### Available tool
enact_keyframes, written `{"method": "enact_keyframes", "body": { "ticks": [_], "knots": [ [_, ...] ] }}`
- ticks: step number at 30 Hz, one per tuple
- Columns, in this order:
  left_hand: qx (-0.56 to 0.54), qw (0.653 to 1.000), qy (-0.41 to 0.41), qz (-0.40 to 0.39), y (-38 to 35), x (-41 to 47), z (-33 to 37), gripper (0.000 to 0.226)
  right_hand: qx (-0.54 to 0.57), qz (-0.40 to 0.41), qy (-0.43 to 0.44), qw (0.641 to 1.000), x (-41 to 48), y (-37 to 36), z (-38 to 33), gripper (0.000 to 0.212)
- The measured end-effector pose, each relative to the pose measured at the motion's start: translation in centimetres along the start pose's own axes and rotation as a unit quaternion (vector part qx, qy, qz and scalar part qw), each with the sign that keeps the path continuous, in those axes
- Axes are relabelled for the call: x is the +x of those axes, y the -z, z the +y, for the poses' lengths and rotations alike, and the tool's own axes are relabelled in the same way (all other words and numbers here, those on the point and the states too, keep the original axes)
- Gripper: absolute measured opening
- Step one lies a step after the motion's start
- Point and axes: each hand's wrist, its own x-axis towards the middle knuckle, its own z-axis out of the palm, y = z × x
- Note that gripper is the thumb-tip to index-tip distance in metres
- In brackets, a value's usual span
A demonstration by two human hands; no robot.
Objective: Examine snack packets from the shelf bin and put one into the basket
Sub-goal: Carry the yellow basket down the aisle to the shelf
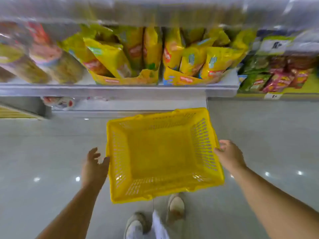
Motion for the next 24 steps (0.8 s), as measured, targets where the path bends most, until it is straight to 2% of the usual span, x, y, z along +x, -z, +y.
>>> {"method": "enact_keyframes", "body": {
  "ticks": [4,8,12,17,24],
  "knots": [
    [0.047,0.998,0.035,0.024,-4.7,3.6,-3.9,0.068,-0.003,0.045,-0.049,0.998,4.2,-4.8,2.3,0.040],
    [0.049,0.997,0.042,0.038,-7.6,4.8,-5.9,0.063,0.016,0.050,-0.094,0.994,6.0,-7.8,4.3,0.042],
    [0.059,0.997,0.036,0.046,-7.6,5.0,-5.7,0.061,0.016,0.066,-0.094,0.993,5.8,-7.8,4.9,0.030],
    [0.080,0.995,0.000,0.061,-4.1,1.1,-1.9,0.051,0.019,0.126,-0.128,0.984,-0.1,-3.9,5.3,0.035],
    [0.117,0.986,-0.119,0.020,5.2,-10.1,6.7,0.046,0.048,0.188,-0.190,0.962,-15.5,8.3,6.8,0.028]
  ]
}}
